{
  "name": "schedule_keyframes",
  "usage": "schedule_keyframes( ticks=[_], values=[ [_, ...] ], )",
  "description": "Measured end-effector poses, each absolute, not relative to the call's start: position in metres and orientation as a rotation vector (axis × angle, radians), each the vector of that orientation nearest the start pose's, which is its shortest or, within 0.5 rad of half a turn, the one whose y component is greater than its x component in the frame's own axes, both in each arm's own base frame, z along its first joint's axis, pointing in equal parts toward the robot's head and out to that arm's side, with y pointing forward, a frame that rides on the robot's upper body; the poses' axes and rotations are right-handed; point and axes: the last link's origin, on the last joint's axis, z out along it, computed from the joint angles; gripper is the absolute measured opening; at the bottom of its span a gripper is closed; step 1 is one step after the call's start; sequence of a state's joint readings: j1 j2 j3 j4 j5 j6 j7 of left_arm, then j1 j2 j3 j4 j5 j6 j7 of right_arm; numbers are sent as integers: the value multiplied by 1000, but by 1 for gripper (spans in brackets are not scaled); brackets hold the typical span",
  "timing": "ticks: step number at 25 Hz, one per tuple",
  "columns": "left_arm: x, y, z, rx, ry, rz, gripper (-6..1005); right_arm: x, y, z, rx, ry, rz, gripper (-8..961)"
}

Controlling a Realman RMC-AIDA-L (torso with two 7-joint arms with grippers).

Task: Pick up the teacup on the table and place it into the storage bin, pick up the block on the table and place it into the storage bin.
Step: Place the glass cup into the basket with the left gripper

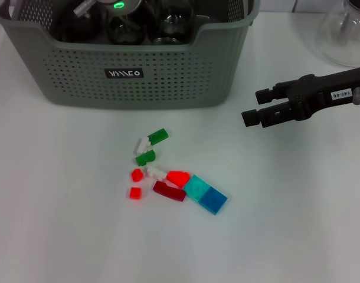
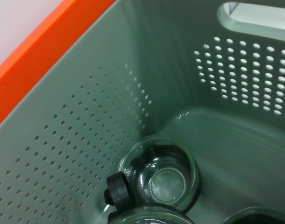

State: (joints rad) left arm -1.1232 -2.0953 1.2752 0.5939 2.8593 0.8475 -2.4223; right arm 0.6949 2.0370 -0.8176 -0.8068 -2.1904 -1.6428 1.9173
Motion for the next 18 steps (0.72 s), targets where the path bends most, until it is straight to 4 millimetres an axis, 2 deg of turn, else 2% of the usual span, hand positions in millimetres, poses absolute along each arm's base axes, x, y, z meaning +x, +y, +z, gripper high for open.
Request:
schedule_keyframes(
  ticks=[6, 12, 18],
  values=[
    [-130, 479, -49, -2378, -362, 494, 45, 211, 362, 13, -2910, 963, 358, 901],
    [-130, 480, -48, -2374, -363, 489, 134, 211, 363, 14, -2908, 966, 359, 901],
    [-130, 481, -42, -2364, -363, 481, 285, 211, 363, 14, -2906, 969, 361, 900]
  ],
)
